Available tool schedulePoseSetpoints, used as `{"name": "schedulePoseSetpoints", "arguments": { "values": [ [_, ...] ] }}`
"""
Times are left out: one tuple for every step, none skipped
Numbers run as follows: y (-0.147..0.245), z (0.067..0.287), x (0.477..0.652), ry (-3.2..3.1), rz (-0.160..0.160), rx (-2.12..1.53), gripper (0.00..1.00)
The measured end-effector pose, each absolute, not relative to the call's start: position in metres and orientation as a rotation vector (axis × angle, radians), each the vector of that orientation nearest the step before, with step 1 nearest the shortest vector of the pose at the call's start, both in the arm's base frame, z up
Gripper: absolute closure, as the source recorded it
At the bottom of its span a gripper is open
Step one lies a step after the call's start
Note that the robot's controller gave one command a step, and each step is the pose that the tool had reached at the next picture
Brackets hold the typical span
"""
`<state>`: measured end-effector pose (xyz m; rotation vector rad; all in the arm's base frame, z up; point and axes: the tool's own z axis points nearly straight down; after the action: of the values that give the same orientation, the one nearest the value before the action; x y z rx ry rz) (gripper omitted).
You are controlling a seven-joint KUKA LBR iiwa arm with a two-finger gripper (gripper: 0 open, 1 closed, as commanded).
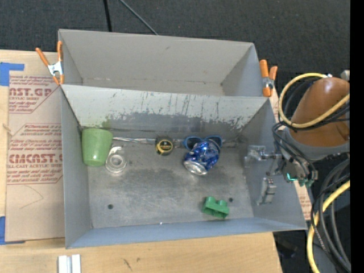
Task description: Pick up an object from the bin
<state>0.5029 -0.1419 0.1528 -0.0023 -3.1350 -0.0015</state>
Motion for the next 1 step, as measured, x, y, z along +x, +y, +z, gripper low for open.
{"name": "schedulePoseSetpoints", "arguments": {
  "values": [
    [-0.0635, 0.0674, 0.4983, -3.131, -0.003, 0.094, 0.00]
  ]
}}
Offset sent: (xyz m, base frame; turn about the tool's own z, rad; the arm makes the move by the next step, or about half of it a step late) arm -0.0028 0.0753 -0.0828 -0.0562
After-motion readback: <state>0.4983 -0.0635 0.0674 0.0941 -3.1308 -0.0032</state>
